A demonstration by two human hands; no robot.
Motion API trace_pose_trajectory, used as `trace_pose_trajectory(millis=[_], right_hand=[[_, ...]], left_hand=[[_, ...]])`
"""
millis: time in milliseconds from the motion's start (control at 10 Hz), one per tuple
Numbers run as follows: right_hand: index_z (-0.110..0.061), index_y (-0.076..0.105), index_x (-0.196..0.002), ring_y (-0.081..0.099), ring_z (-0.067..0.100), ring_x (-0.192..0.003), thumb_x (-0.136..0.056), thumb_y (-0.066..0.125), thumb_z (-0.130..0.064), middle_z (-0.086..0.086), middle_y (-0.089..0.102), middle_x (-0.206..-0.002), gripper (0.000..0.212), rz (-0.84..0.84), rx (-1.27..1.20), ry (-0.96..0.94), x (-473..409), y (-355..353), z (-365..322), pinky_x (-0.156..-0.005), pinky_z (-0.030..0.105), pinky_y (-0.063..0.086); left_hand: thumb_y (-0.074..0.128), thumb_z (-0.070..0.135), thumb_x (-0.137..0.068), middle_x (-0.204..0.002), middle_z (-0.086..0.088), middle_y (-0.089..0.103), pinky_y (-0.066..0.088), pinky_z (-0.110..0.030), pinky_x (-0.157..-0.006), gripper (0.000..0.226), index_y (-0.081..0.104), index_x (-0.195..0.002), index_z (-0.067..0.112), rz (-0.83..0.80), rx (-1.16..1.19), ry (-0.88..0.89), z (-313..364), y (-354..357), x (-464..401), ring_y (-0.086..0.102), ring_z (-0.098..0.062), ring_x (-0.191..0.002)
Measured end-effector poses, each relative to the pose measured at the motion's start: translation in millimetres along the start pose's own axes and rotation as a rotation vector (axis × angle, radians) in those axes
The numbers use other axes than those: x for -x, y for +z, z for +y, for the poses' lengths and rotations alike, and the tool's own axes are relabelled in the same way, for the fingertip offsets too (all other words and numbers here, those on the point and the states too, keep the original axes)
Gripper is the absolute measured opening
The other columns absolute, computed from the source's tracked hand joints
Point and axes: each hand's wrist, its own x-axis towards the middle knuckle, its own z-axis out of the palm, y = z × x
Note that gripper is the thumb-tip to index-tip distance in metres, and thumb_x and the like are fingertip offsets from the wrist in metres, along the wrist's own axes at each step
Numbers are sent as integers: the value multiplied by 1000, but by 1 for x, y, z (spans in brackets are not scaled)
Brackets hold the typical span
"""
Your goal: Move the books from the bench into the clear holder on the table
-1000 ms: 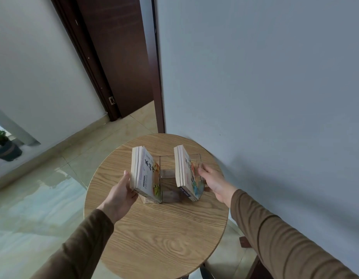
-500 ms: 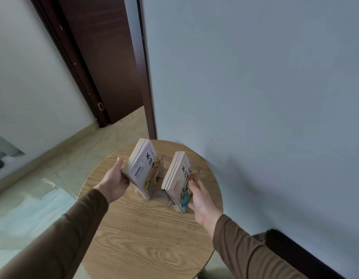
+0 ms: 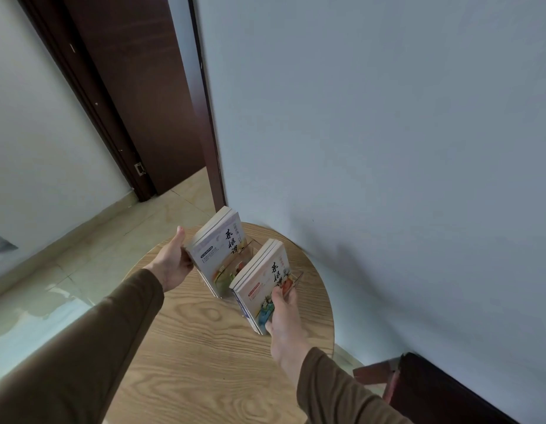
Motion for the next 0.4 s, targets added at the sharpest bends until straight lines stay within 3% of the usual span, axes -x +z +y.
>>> trace_pose_trajectory(millis=[200,300,400], right_hand=[[-41,34,-147,53,22,-128,-103,50,-34,-2,58,-138,47,-37,63,-11,2,-7,-1,-114,49,36],[-38,33,-150,54,16,-124,-104,48,-33,-4,57,-140,49,-56,131,-21,18,-10,-18,-104,38,38],[-31,17,-159,43,10,-124,-105,48,-32,-10,42,-149,62,-38,184,-149,40,-10,-47,-98,31,31]], left_hand=[[24,64,-104,-124,-16,69,36,-38,-116,76,52,-142,4,2,-12,63,-7,0,1,58,-27,-126],[30,65,-102,-114,-7,68,28,-40,-124,73,56,-137,6,43,-20,78,-6,-4,10,60,-19,-108],[29,63,-103,-162,-3,42,12,-40,-129,75,37,-158,12,93,-104,158,0,-8,28,33,-19,-152]])
